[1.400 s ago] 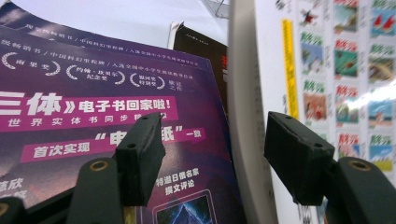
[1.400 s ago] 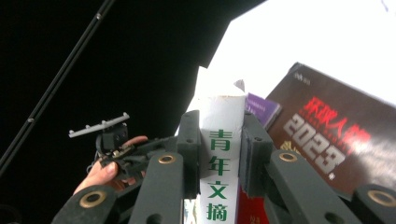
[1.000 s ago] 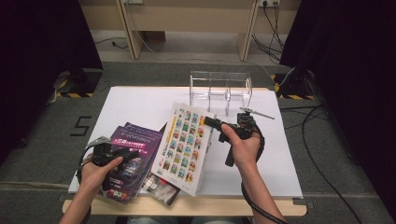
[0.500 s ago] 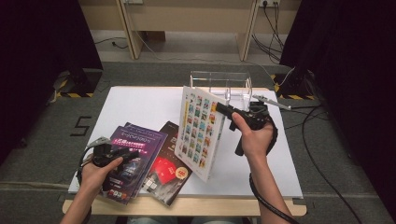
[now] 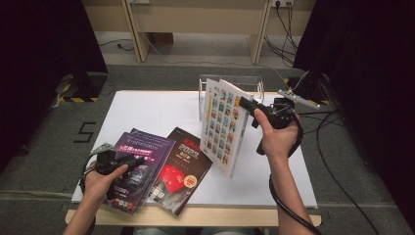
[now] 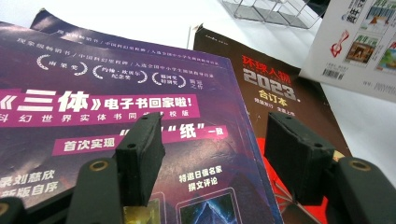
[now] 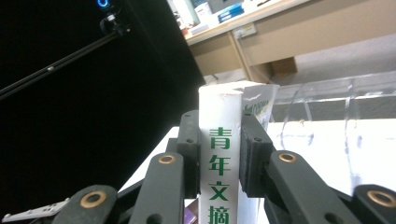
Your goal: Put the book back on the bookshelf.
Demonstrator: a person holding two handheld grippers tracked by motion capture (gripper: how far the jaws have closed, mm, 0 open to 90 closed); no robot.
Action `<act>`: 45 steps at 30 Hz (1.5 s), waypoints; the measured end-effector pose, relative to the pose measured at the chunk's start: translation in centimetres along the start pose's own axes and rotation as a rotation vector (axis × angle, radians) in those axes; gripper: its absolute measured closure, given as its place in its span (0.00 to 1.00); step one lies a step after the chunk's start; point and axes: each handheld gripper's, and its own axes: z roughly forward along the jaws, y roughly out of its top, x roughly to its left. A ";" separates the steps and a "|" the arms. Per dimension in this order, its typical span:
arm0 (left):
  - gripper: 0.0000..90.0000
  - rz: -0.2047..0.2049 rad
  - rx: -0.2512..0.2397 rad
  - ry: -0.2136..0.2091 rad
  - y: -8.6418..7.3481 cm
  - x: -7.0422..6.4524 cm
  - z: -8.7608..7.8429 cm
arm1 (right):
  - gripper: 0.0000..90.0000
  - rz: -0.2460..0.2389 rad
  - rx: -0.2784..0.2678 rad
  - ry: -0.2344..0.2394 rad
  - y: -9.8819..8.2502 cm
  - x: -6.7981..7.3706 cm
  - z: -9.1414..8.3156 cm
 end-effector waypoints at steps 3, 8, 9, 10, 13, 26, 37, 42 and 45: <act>0.41 -0.002 0.001 -0.003 0.0 0.1 0.1 | 0.82 -0.008 -0.020 -0.027 0.4 -0.3 -0.5; 0.41 -0.002 0.002 -0.005 0.0 0.0 0.1 | 0.82 0.001 -0.038 -0.049 0.9 -0.8 -0.9; 0.41 -0.001 0.002 -0.006 0.0 0.0 0.1 | 0.82 -0.003 -0.043 -0.058 1.0 -0.9 -0.9; 0.41 -0.001 0.002 -0.006 0.0 0.1 0.1 | 0.82 -0.002 -0.048 -0.064 1.0 -1.0 -1.0; 0.41 -0.005 0.001 -0.004 0.0 0.2 0.1 | 0.82 0.012 -0.070 -0.076 1.5 -1.6 -1.7; 0.41 -0.006 0.002 -0.007 0.0 0.1 0.2 | 0.82 -0.073 -0.090 -0.177 4.5 -2.3 -4.2; 0.41 -0.003 0.001 -0.009 0.0 0.0 0.3 | 0.82 -0.127 -0.090 -0.280 7.3 -3.7 -5.7; 0.41 -0.001 0.004 -0.011 0.0 -0.1 0.3 | 0.82 -0.112 -0.090 -0.276 7.9 -3.9 -5.4; 0.41 -0.004 0.004 -0.012 -0.1 -0.1 0.3 | 0.82 -0.091 -0.083 -0.258 8.5 -4.1 -5.0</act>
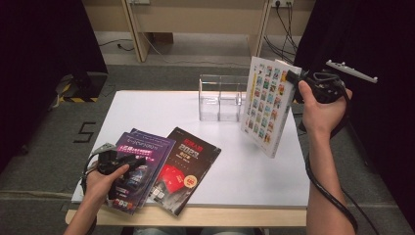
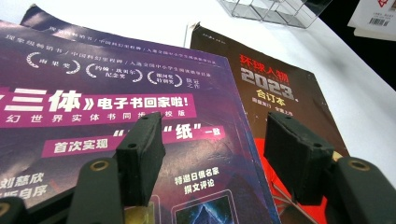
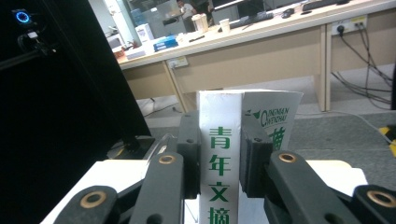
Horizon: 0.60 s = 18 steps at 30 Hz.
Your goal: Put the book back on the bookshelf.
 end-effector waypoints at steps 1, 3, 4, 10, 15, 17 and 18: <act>0.41 -0.001 -0.001 -0.001 0.0 0.0 0.0 | 0.82 0.002 0.005 0.010 0.3 0.0 0.3; 0.41 -0.006 -0.003 -0.001 0.0 0.1 0.0 | 0.82 0.008 0.012 0.023 0.6 0.1 0.6; 0.41 -0.006 -0.003 0.000 0.0 0.1 0.0 | 0.82 0.015 0.020 0.034 0.8 0.2 0.8; 0.41 -0.008 -0.003 0.000 0.0 0.2 -0.1 | 0.82 0.033 0.042 0.070 1.6 0.0 2.4; 0.41 -0.011 -0.001 0.000 -0.1 0.3 0.0 | 0.82 0.030 0.049 0.076 2.2 -0.2 3.5; 0.41 -0.009 0.000 0.000 0.0 0.3 0.0 | 0.82 0.029 0.046 0.075 2.4 -0.4 3.9; 0.41 -0.008 0.000 -0.001 0.0 0.3 0.0 | 0.82 0.026 0.045 0.068 2.6 -0.5 4.1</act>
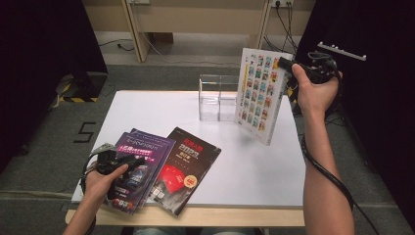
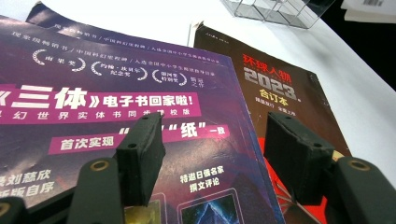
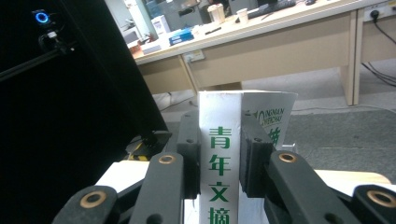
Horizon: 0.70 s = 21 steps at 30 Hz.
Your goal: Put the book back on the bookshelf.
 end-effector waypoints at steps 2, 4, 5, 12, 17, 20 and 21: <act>0.41 0.002 -0.001 0.001 0.0 0.0 0.0 | 0.82 -0.004 -0.006 -0.015 0.2 -0.1 0.3; 0.41 0.003 -0.001 0.000 0.1 -0.1 -0.1 | 0.82 -0.008 -0.009 -0.027 0.3 -0.2 0.5; 0.41 0.004 -0.003 -0.001 0.1 -0.1 0.0 | 0.82 -0.010 -0.010 -0.032 0.4 -0.2 0.6; 0.41 0.003 0.002 -0.003 0.0 -0.1 0.0 | 0.82 -0.028 -0.013 -0.067 0.8 -0.7 0.9; 0.41 0.002 0.005 -0.005 0.0 -0.2 0.2 | 0.82 -0.038 -0.014 -0.095 0.8 -1.1 1.2; 0.41 0.007 0.008 -0.006 0.0 -0.2 0.2 | 0.82 -0.045 -0.018 -0.106 0.7 -1.1 1.5; 0.41 0.006 0.007 -0.007 0.0 -0.2 0.2 | 0.82 -0.050 -0.021 -0.112 0.7 -1.1 1.6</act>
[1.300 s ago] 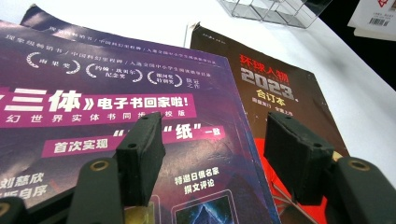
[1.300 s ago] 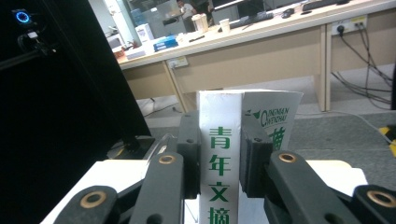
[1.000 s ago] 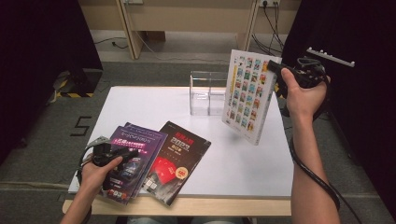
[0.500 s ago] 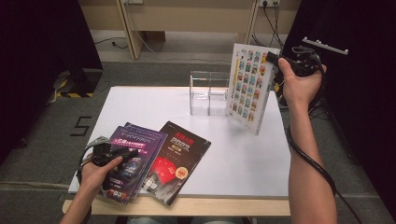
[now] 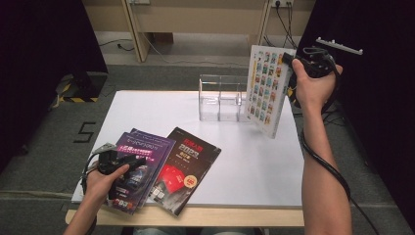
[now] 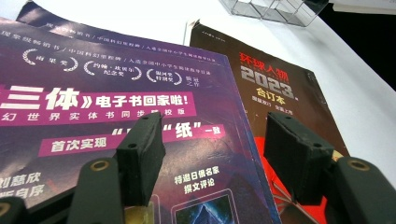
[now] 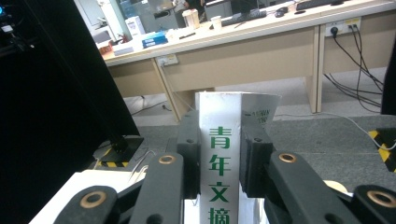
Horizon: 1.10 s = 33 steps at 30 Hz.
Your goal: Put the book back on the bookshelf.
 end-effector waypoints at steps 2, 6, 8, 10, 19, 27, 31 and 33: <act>0.41 0.000 0.001 -0.001 0.0 0.0 0.0 | 0.82 -0.003 -0.006 -0.008 0.0 0.1 0.2; 0.41 -0.003 0.001 -0.002 0.0 0.1 0.0 | 0.82 -0.014 -0.012 -0.027 0.0 0.4 0.6; 0.41 -0.006 0.000 -0.001 -0.1 0.1 0.0 | 0.82 -0.019 -0.019 -0.033 -0.1 0.5 0.8; 0.41 -0.008 -0.001 -0.001 -0.1 0.1 0.0 | 0.82 -0.013 -0.026 -0.038 -0.1 0.6 0.9; 0.41 -0.006 0.000 -0.004 0.0 0.1 0.0 | 0.82 -0.044 -0.049 -0.069 -0.2 1.3 2.1; 0.41 -0.007 0.000 -0.008 -0.1 0.1 0.0 | 0.82 -0.046 -0.071 -0.089 -0.2 1.6 3.5; 0.41 -0.006 0.000 -0.007 -0.1 0.1 -0.1 | 0.82 -0.052 -0.081 -0.101 -0.6 1.5 4.3; 0.41 -0.009 -0.005 -0.008 0.0 0.1 -0.1 | 0.82 -0.043 -0.086 -0.108 -0.8 1.4 4.7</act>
